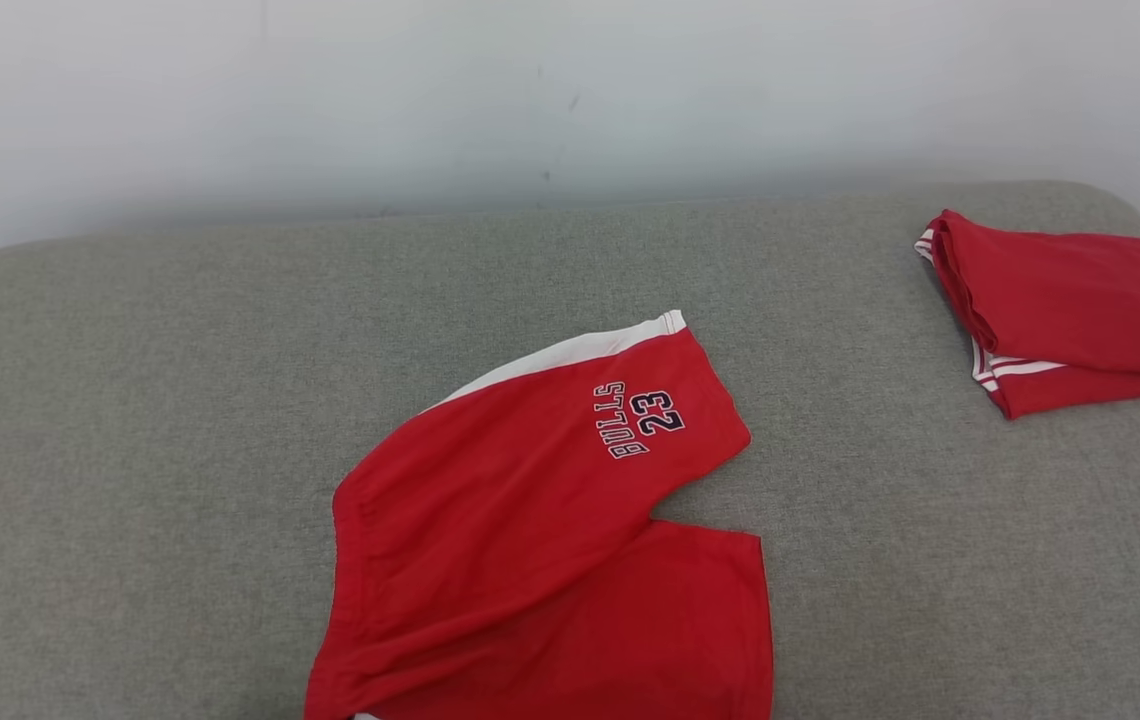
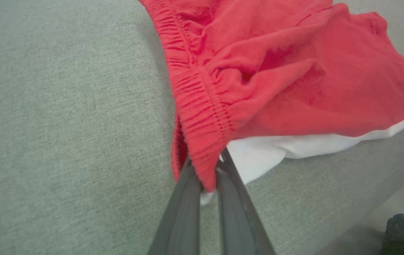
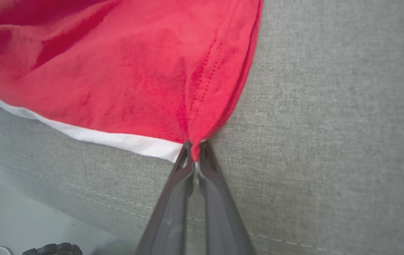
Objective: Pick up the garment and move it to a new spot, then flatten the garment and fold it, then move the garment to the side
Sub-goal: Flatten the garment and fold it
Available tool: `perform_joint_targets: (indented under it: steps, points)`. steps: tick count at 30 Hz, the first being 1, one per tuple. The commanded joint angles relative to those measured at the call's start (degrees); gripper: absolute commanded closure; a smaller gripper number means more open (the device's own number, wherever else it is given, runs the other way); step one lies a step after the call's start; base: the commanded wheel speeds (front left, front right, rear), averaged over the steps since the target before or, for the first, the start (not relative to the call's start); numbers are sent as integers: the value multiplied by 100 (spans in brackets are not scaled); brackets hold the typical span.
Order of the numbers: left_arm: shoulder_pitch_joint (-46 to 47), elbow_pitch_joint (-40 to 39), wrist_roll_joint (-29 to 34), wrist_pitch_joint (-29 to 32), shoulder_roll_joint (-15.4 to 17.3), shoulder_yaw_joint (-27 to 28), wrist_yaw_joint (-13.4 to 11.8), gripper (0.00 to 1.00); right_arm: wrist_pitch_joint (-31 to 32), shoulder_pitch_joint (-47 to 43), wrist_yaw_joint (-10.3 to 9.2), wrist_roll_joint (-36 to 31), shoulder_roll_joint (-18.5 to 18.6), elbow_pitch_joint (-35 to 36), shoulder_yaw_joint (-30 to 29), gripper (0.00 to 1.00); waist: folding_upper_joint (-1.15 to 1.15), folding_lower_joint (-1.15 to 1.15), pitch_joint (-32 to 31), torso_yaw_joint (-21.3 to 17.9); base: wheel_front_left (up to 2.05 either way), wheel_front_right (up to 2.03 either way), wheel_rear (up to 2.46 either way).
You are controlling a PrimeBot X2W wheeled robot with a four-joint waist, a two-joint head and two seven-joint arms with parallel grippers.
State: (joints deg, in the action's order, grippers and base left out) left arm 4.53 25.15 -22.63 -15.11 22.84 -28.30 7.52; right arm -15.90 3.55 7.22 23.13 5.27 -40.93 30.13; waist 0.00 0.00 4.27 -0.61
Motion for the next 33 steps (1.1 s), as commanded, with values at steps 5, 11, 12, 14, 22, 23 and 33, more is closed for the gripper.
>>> perform_joint_targets:
  steps: [5, 11, 12, 14, 22, 23, 33]
  points:
    - [31, -256, -189, -1, 77, 127, -11, 100, 80, 5, 30, 43, 110, 497, -79, 100, 0, 0, -18, -4, 0, 0, 0]
    - [160, -882, -232, -1, 131, 382, -11, 100, 80, 187, 30, 195, 342, 1336, -280, 100, 0, 0, -2, -26, 0, 0, 0]
    - [207, -976, -257, -1, 151, 401, -11, 100, 79, 253, 30, 245, 396, 1468, -293, 100, 0, 0, 7, -36, 0, 0, 0]
    - [348, -1144, -336, -1, 165, 395, -11, 100, 92, 438, 30, 347, 537, 1706, -299, 100, 0, 0, 46, -59, 0, 0, 0]
    - [1832, -1516, -901, 222, 429, -124, -11, 100, 503, 1598, 30, 1002, 932, 2534, -608, 100, 0, 0, 526, -154, 0, 0, 0]
    - [2127, -1572, -1028, 313, 465, -224, -11, 100, 576, 1809, 30, 1078, 968, 2620, -661, 100, 0, 0, 660, -160, 0, 0, 0]
    - [5899, -1281, -2294, 1057, 605, -828, -11, 100, 1587, 4905, 31, 1875, 1012, 2582, -1605, 100, 0, 0, 2220, -219, 0, 0, 0]
